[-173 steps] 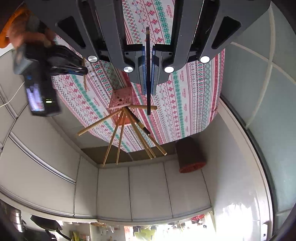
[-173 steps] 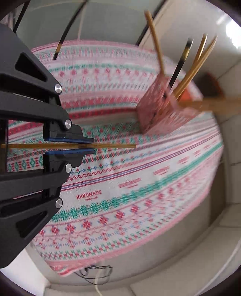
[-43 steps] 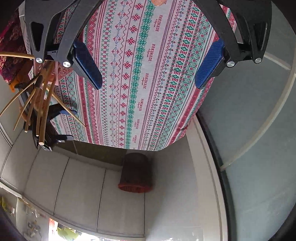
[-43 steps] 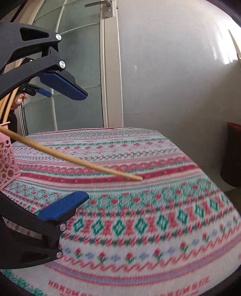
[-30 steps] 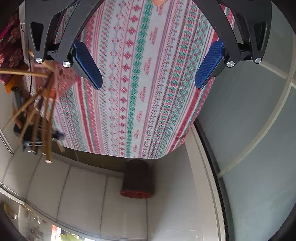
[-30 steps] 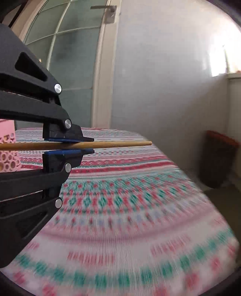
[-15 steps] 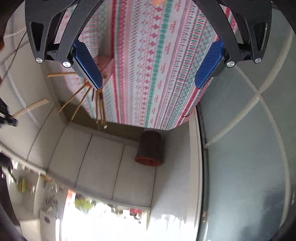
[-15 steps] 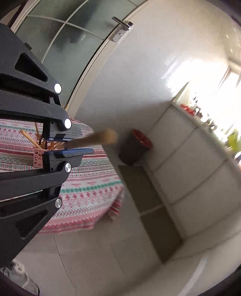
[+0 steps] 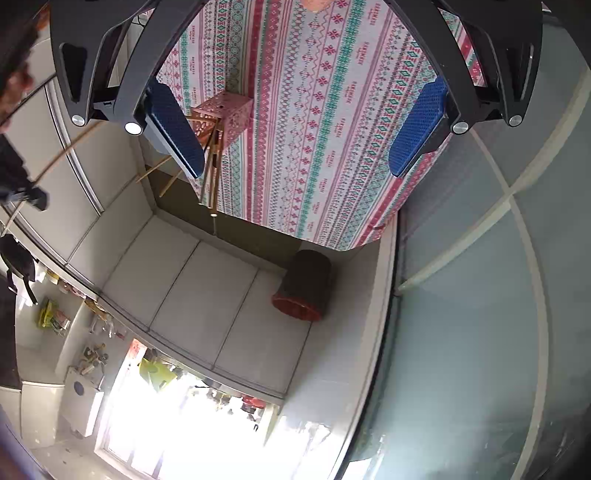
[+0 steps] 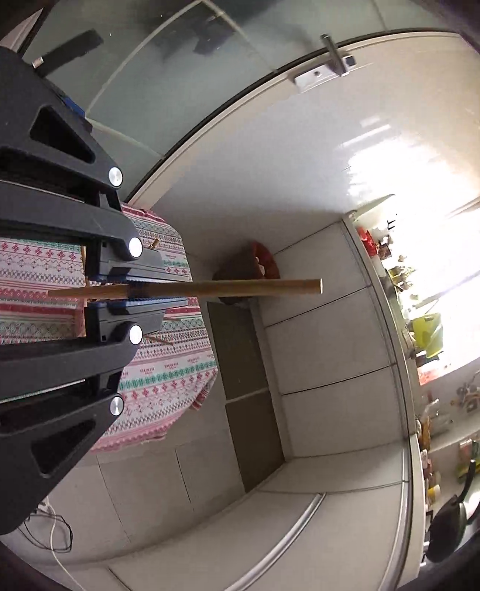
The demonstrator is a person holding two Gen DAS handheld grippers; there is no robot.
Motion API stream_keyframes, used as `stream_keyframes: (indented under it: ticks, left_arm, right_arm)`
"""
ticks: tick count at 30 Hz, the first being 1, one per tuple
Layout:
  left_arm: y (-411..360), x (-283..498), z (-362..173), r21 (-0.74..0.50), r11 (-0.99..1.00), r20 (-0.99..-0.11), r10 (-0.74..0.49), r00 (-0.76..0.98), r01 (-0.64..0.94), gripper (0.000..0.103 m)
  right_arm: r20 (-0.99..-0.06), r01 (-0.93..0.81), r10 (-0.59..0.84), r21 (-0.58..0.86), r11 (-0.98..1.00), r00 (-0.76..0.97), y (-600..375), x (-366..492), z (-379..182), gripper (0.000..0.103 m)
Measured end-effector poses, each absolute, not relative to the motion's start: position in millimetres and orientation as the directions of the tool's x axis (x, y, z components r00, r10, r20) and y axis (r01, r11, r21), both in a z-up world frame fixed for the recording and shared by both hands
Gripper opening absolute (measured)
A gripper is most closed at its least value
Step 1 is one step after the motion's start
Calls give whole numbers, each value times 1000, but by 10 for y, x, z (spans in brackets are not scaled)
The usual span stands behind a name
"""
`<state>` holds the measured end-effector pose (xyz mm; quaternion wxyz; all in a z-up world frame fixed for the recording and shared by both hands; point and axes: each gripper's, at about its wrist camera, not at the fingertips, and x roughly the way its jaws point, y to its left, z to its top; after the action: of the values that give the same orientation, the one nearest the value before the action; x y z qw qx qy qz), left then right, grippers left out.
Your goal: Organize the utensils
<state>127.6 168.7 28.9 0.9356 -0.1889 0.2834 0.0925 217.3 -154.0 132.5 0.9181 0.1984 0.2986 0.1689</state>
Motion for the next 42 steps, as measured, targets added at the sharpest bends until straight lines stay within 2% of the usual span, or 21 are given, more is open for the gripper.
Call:
stream_keyframes:
  ticks: [13, 17, 20, 21, 22, 25, 26, 29, 34, 37, 40, 42]
  left_arm:
    - [2003, 1318, 212, -285, 897, -594, 111, 796, -338, 96]
    - [1883, 1245, 334, -232, 912, -533, 172, 829, -338, 96]
    - [1707, 1151, 500, -165, 918, -452, 253, 855, -359, 96]
    - [1662, 1132, 550, -160, 918, -433, 265, 862, -363, 96]
    - [1603, 1102, 614, -156, 919, -406, 275, 871, -363, 96]
    - [1252, 983, 851, -101, 935, -284, 299, 911, -339, 96]
    - [1093, 953, 913, -87, 949, -253, 274, 928, -304, 96]
    - [653, 947, 980, -54, 985, -251, 145, 957, -164, 96]
    - [111, 1010, 955, -37, 996, -279, 63, 958, -77, 96]
    - [-148, 1031, 883, -27, 995, -294, 82, 952, -94, 96]
    - [-289, 1085, 831, 10, 990, -330, 133, 935, -137, 96]
    - [-311, 1095, 790, 35, 985, -337, 172, 925, -171, 96]
  right_arm:
    - [-520, -102, 298, 372, 923, 800, -881, 2962, 186, 6]
    - [-518, -108, 306, 376, 920, 798, -875, 2911, -4, 10]
    - [-478, -116, 288, 357, 927, 830, -967, 2693, 219, 16]
    - [-460, -119, 282, 352, 929, 842, -987, 2608, 298, 33]
    - [-440, -116, 273, 350, 929, 856, -1040, 2508, 402, 59]
    - [-348, -50, 190, 374, 926, 918, -1315, 2064, 744, 93]
    - [-334, -14, 147, 369, 929, 931, -1410, 1914, 834, 96]
    - [-333, 56, 72, 360, 931, 940, -1683, 1573, 971, 96]
    - [-399, 210, -64, 333, 919, 915, -2074, 1316, 945, 96]
    - [-474, 239, -90, 265, 934, 876, -2152, 1305, 848, 96]
    - [-472, 304, -178, 204, 931, 863, -2199, 1281, 760, 96]
    - [-482, 291, -159, 213, 933, 862, -2218, 1298, 759, 96]
